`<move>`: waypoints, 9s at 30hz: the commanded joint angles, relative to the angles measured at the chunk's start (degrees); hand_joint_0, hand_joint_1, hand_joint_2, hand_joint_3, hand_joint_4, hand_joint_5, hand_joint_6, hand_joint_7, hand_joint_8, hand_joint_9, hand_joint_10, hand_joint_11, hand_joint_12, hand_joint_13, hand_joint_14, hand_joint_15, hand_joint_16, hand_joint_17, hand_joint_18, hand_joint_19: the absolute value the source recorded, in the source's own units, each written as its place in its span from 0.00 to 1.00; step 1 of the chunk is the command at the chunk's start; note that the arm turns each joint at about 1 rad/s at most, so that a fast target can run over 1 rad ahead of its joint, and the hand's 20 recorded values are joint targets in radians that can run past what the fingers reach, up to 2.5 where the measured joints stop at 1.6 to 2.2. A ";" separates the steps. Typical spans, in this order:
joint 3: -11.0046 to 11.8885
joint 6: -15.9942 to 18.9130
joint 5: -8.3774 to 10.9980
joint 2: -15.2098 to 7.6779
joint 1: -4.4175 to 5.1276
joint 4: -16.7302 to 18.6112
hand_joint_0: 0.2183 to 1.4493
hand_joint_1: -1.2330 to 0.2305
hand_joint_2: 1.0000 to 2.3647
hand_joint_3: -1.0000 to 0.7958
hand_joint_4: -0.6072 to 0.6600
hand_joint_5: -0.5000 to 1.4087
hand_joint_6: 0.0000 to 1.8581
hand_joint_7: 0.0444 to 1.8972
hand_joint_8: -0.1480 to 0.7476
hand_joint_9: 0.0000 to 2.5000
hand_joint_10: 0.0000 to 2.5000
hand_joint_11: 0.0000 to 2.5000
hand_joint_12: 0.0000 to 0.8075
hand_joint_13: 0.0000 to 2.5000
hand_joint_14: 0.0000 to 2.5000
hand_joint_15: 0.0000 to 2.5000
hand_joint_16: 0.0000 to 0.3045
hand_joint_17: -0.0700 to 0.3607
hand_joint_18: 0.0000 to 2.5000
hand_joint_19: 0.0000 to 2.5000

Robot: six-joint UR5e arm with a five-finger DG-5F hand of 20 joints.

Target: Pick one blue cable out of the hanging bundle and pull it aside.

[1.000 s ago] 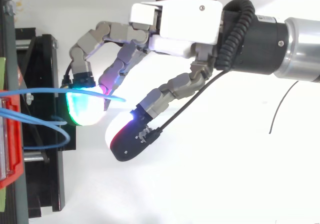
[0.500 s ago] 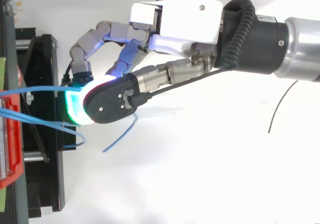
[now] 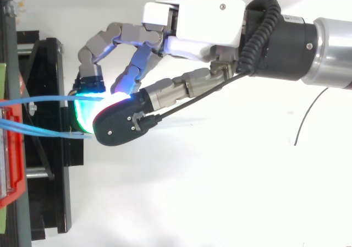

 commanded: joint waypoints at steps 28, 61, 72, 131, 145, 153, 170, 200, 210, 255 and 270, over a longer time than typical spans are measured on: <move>0.97 -2.21 0.09 0.04 -0.33 0.05 0.29 0.38 0.01 0.53 0.53 0.20 0.42 0.44 0.50 0.38 0.01 0.17 0.49 0.32 0.01 0.24 0.18 0.45 0.24 0.25; 1.93 -1.95 0.00 0.04 -0.50 -2.50 0.28 0.44 0.01 0.42 0.52 0.20 0.44 0.48 0.49 0.39 0.01 0.19 0.45 0.31 0.01 0.25 0.16 0.41 0.21 0.26; 1.93 -1.95 0.00 0.04 -0.59 -2.50 0.25 0.33 0.01 0.34 0.54 0.17 0.48 0.45 0.48 0.31 0.01 0.23 0.47 0.26 0.01 0.24 0.17 0.43 0.19 0.25; 2.11 -2.74 0.00 0.66 -0.50 -3.20 0.38 0.24 0.02 0.53 0.42 0.17 0.50 0.60 0.49 0.32 0.01 0.24 0.48 0.27 0.01 0.22 0.16 0.42 0.25 0.23; 2.11 -3.18 0.00 0.57 -0.42 -3.20 0.24 0.33 0.00 0.28 0.53 0.18 0.50 0.52 0.51 0.34 0.01 0.23 0.49 0.28 0.01 0.22 0.17 0.43 0.25 0.24; 2.11 -3.35 0.00 0.66 -0.42 -3.20 0.24 0.66 0.00 0.28 0.51 0.19 0.48 0.55 0.54 0.38 0.01 0.22 0.50 0.29 0.01 0.23 0.18 0.44 0.24 0.28; 2.11 -3.35 0.00 0.66 -0.50 -3.29 0.41 0.24 0.01 0.38 0.47 0.18 0.50 0.59 0.50 0.34 0.01 0.22 0.47 0.28 0.01 0.22 0.16 0.41 0.26 0.24; 2.11 -3.27 0.00 0.66 -0.50 -4.17 0.30 0.33 0.02 0.51 0.53 0.19 0.49 0.57 0.54 0.38 0.01 0.23 0.50 0.30 0.01 0.23 0.17 0.44 0.26 0.26; 2.11 -3.27 0.00 0.66 -0.42 -4.17 0.37 0.25 0.02 0.53 0.51 0.19 0.50 0.67 0.51 0.37 0.01 0.25 0.47 0.29 0.01 0.22 0.16 0.41 0.27 0.24; 2.11 -3.00 0.18 0.66 -0.59 -4.79 0.48 0.25 0.01 0.37 0.36 0.18 0.52 0.71 0.40 0.39 0.01 0.29 0.42 0.29 0.01 0.22 0.14 0.38 0.24 0.25; 2.11 -1.16 -0.44 0.66 -0.59 -5.14 0.51 0.25 0.00 0.28 0.21 0.18 0.52 0.68 0.37 0.38 0.01 0.26 0.38 0.29 0.01 0.22 0.13 0.37 0.23 0.24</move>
